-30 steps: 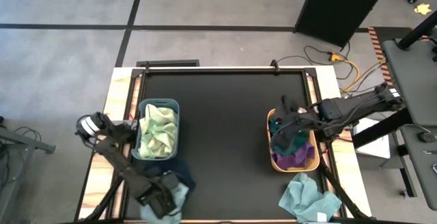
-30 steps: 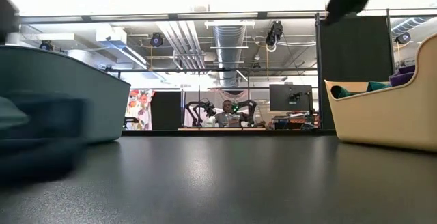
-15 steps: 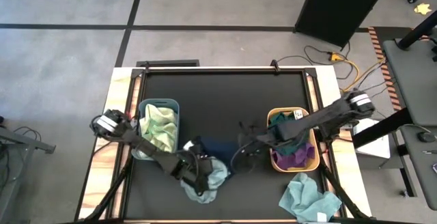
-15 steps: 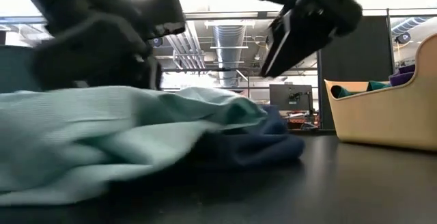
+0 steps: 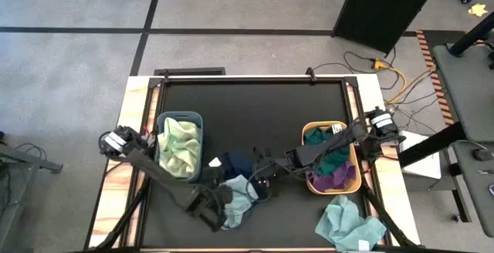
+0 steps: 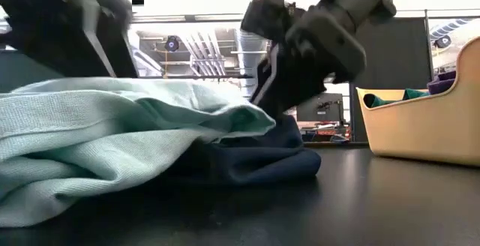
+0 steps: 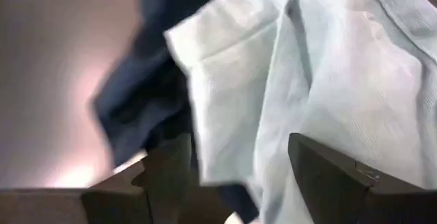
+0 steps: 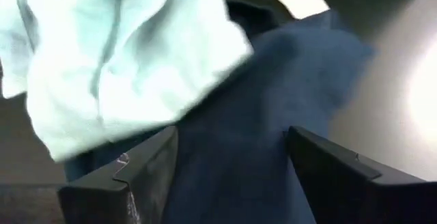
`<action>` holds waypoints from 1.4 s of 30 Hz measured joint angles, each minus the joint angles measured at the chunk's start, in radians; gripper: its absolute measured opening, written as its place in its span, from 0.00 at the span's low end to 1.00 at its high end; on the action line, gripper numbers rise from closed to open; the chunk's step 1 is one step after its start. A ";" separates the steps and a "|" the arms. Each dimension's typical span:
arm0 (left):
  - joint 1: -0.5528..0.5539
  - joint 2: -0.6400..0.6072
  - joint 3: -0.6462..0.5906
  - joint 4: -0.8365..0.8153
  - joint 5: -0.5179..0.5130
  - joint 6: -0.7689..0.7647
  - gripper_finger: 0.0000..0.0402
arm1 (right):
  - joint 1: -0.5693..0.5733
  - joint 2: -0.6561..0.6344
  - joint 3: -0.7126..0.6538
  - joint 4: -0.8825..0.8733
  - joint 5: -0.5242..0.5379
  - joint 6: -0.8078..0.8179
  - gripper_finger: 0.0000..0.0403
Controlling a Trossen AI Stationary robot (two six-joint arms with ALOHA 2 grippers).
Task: Sort microfiber towel by color & place in baskets
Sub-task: Put the blue towel into the yellow bin
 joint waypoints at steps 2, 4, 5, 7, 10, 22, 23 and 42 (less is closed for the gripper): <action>-0.041 -0.004 0.024 -0.071 -0.065 -0.061 0.57 | 0.003 0.035 0.001 0.016 -0.003 0.009 0.66; -0.080 -0.013 0.031 -0.124 -0.127 -0.140 0.57 | 0.001 0.069 0.001 0.021 -0.002 0.032 0.64; -0.098 -0.017 0.030 -0.135 -0.158 -0.179 0.57 | 0.001 0.082 0.001 0.020 -0.001 0.048 0.63; -0.130 -0.022 0.018 -0.120 -0.221 -0.249 0.57 | -0.001 0.110 0.001 0.023 0.000 0.078 0.61; -0.153 -0.022 -0.014 -0.061 -0.265 -0.310 0.57 | -0.001 0.131 0.003 0.029 0.001 0.090 0.56; -0.143 -0.022 -0.223 0.541 -0.164 -0.144 0.57 | 0.000 0.034 0.001 -0.121 0.101 0.068 0.05; -0.143 -0.022 -0.233 0.542 -0.163 -0.156 0.57 | 0.000 0.011 0.009 -0.158 0.121 0.068 0.05; -0.137 0.017 -0.289 0.613 -0.141 -0.214 0.57 | 0.024 -0.606 0.317 -1.147 0.394 0.278 0.04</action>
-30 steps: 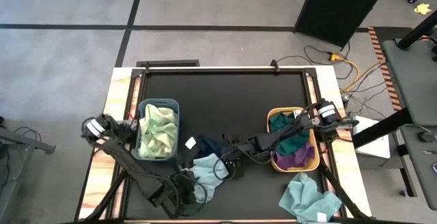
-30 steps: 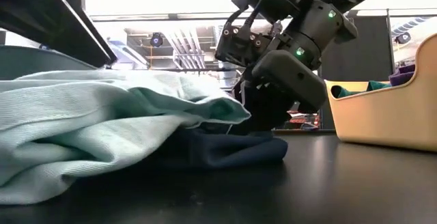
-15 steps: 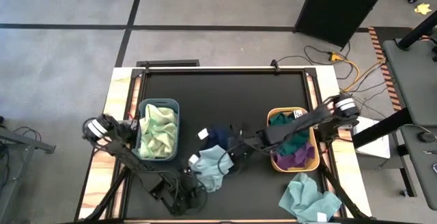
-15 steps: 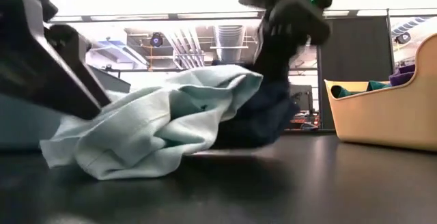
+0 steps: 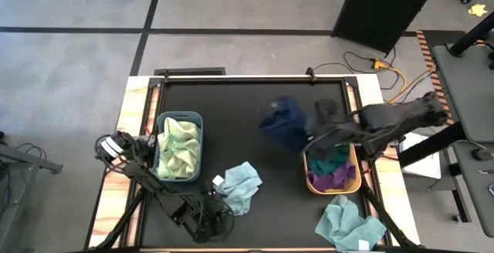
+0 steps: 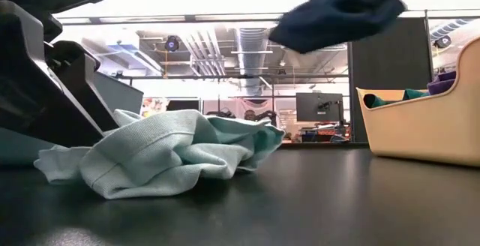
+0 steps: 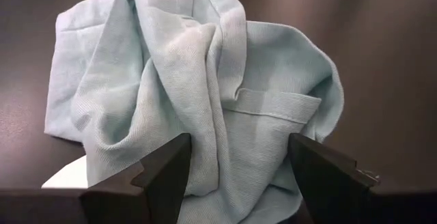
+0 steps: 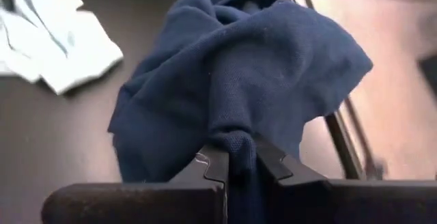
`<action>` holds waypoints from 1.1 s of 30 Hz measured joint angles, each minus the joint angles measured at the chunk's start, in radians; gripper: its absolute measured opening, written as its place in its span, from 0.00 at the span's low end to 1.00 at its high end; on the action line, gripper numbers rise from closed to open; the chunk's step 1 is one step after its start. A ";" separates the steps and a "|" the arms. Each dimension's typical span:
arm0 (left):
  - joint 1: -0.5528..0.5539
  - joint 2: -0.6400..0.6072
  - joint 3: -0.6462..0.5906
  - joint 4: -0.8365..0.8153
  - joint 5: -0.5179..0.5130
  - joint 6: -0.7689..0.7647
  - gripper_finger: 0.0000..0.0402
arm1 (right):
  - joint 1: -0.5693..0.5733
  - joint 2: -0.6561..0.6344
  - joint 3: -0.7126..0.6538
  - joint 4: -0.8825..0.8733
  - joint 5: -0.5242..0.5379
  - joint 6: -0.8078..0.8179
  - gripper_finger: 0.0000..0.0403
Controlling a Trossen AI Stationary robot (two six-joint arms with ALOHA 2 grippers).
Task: Sort microfiber towel by color & place in baskets
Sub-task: Put the blue towel into the yellow bin
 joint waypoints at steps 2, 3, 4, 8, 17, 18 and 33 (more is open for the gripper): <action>0.000 0.000 0.000 0.000 0.000 0.000 0.57 | 0.000 -0.054 -0.006 -0.122 -0.012 0.107 0.04; 0.000 0.000 0.000 0.000 0.000 0.000 0.57 | 0.000 -0.077 -0.016 -0.180 -0.041 0.160 0.04; 0.000 0.000 0.000 0.000 0.000 0.000 0.57 | 0.000 -0.101 -0.030 -0.238 -0.077 0.215 0.04; 0.000 0.000 0.000 0.005 0.000 0.000 0.57 | 0.012 -0.171 -0.116 -0.353 -0.272 0.435 0.04; 0.000 0.000 0.000 0.008 -0.023 0.001 0.57 | 0.127 -0.145 -0.452 -0.172 -0.625 0.625 0.04; 0.000 0.000 0.000 0.009 -0.023 0.002 0.57 | 0.136 -0.130 -0.485 -0.115 -0.637 0.624 0.04; 0.009 0.000 0.000 0.008 -0.023 0.008 0.57 | 0.146 0.147 -0.664 0.118 -0.562 0.490 0.37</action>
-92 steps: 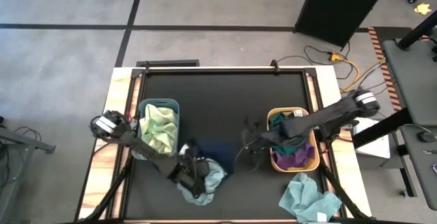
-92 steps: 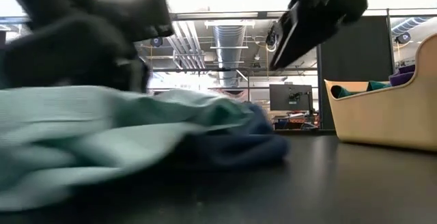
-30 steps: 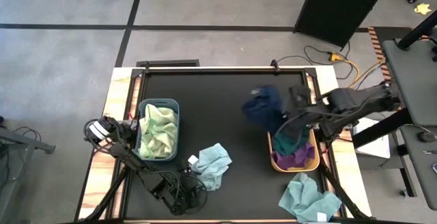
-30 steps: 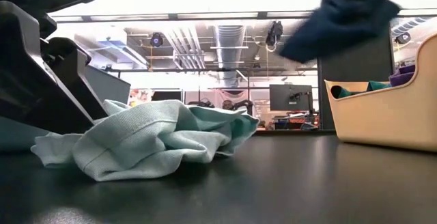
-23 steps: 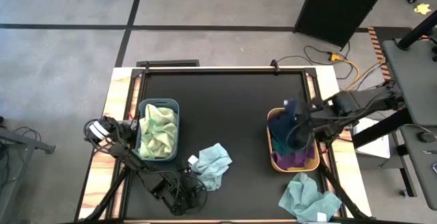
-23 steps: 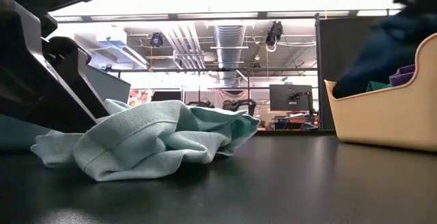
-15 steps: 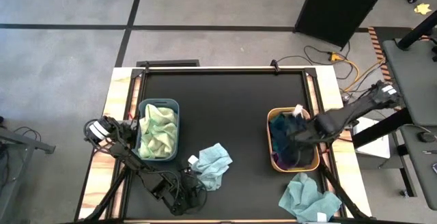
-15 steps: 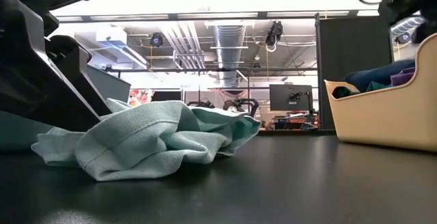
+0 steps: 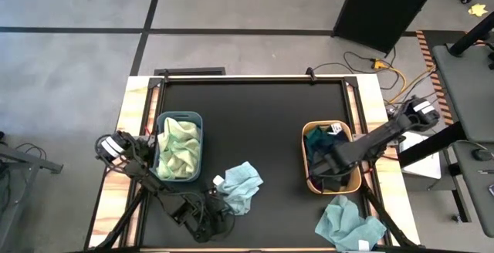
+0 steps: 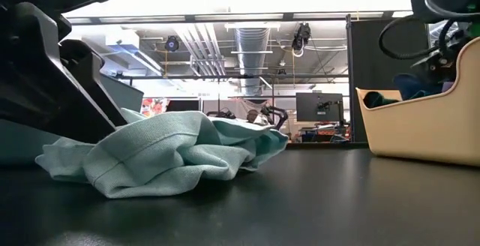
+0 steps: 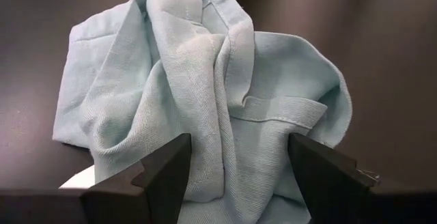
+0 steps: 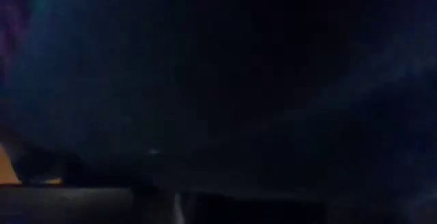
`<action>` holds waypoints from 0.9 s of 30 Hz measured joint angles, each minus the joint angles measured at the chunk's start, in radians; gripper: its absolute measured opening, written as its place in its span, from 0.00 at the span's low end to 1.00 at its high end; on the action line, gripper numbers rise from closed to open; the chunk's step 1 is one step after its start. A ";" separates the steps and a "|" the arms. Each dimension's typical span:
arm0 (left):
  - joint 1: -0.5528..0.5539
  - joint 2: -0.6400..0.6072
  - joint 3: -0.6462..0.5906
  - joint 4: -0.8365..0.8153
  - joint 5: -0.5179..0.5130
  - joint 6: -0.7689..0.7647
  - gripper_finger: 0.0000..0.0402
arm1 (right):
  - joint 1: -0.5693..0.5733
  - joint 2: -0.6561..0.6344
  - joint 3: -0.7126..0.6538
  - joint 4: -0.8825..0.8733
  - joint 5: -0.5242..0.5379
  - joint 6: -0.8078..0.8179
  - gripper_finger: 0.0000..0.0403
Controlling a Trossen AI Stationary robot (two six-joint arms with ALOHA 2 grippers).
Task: Sort microfiber towel by color & place in baskets
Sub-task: Put the blue towel into the yellow bin, then put the left light blue towel into the blue green bin
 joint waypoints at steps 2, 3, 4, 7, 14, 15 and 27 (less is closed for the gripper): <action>0.001 0.000 0.000 0.000 0.000 0.005 0.57 | 0.000 0.012 0.020 -0.033 0.004 -0.020 0.44; 0.001 0.000 0.000 0.000 0.000 0.014 0.57 | 0.000 0.012 0.036 -0.063 0.007 -0.023 0.48; 0.001 0.000 0.000 0.000 0.000 0.021 0.57 | 0.000 0.010 0.055 -0.097 0.008 -0.023 0.51; 0.002 -0.001 0.000 0.000 0.000 0.030 0.57 | 0.003 -0.012 0.137 -0.222 0.034 0.009 0.58; 0.009 -0.001 0.000 0.000 0.001 0.030 0.57 | 0.018 -0.079 0.364 -0.363 0.066 0.084 0.69; 0.009 -0.001 0.000 0.000 0.001 0.031 0.57 | 0.018 -0.088 0.391 -0.363 0.075 0.086 0.69; 0.031 -0.086 0.001 0.019 0.020 0.079 0.57 | 0.061 -0.082 0.475 -0.096 0.293 -0.116 0.64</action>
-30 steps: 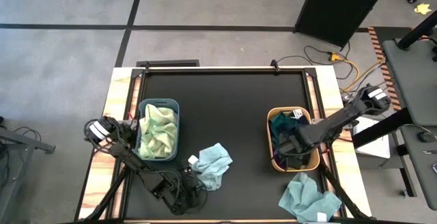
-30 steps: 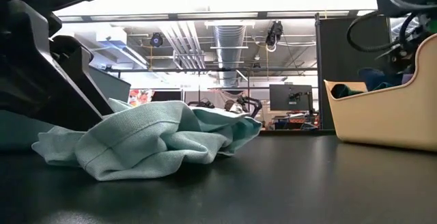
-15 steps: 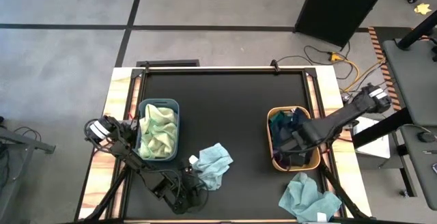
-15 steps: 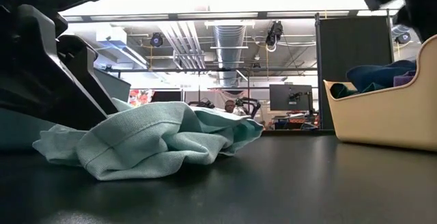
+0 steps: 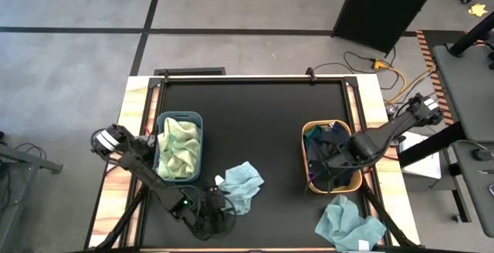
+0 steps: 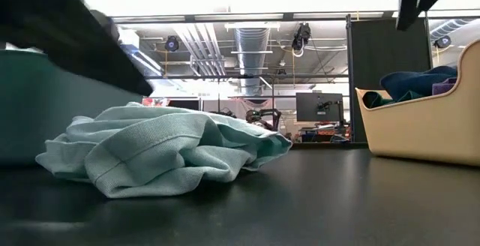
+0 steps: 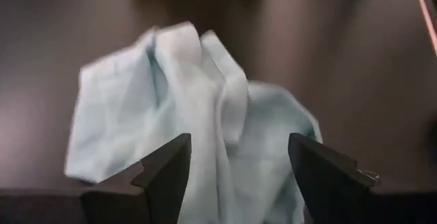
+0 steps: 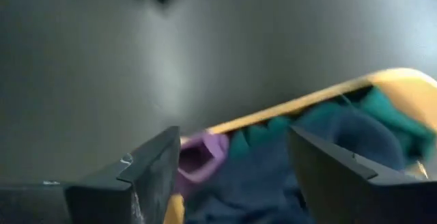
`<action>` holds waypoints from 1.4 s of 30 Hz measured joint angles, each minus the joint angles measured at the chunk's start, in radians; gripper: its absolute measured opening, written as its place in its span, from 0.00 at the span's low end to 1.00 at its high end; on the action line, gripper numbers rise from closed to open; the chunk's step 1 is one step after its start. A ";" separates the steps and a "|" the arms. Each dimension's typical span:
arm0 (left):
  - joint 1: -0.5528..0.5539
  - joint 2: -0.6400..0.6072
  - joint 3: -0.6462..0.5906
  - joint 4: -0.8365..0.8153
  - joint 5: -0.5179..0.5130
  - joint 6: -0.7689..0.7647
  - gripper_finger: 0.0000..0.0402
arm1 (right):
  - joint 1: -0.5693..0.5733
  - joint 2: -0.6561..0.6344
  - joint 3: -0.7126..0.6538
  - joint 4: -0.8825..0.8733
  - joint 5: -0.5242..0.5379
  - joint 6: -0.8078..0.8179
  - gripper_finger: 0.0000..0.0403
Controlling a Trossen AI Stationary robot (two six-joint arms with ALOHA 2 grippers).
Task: Sort microfiber towel by color & place in baskets
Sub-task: Put the left light blue towel into the blue green bin
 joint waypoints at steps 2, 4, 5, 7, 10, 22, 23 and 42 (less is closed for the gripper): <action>0.020 -0.007 0.001 0.017 -0.011 0.008 0.57 | 0.008 0.023 -0.008 0.048 0.000 -0.044 0.62; 0.052 -0.008 0.001 0.025 -0.012 -0.007 0.58 | 0.021 0.049 -0.015 0.076 -0.004 -0.086 0.60; 0.072 -0.006 0.001 0.024 -0.011 -0.022 0.58 | 0.028 0.063 -0.016 0.093 -0.007 -0.103 0.59; 0.114 0.008 0.001 0.026 0.013 -0.040 0.59 | 0.043 0.092 -0.016 0.120 -0.012 -0.126 0.58; 0.171 0.048 0.001 0.027 0.078 -0.024 0.60 | 0.067 0.129 -0.016 0.153 -0.021 -0.144 0.57; 0.228 0.201 0.007 0.128 0.240 0.050 0.50 | 0.155 0.184 0.070 0.161 -0.019 -0.147 0.62; 0.229 0.201 0.007 0.128 0.243 0.051 0.45 | 0.155 0.184 0.076 0.163 -0.018 -0.147 0.63; 0.187 -0.293 0.222 -0.468 0.140 0.248 0.03 | 0.157 0.185 0.103 0.233 -0.010 -0.155 0.55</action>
